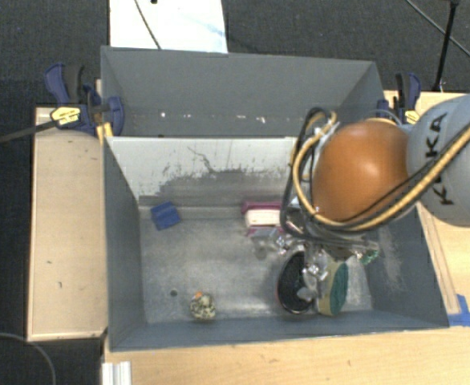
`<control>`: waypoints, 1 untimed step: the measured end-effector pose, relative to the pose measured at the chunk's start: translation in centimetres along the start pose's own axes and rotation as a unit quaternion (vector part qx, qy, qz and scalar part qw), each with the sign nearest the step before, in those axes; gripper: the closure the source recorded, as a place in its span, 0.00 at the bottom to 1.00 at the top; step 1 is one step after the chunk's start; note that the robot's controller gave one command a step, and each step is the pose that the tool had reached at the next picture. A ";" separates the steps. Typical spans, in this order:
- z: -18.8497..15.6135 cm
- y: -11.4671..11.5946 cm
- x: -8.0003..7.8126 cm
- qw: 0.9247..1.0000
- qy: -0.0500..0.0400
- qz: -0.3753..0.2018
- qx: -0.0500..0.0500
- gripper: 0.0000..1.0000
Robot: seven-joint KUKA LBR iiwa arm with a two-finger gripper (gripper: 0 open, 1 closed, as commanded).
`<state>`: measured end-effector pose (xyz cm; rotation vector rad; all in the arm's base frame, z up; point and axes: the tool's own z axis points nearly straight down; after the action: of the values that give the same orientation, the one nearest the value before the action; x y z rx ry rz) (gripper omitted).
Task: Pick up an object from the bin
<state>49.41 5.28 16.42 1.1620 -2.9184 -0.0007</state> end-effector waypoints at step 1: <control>0.8 -1.0 -1.0 0.984 -0.003 -0.178 0.002 0.00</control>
Offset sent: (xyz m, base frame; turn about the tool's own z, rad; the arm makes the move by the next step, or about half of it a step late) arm 0.0136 -0.0009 -0.0087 -0.3599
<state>50.85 5.24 15.57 1.6658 -2.6707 0.0005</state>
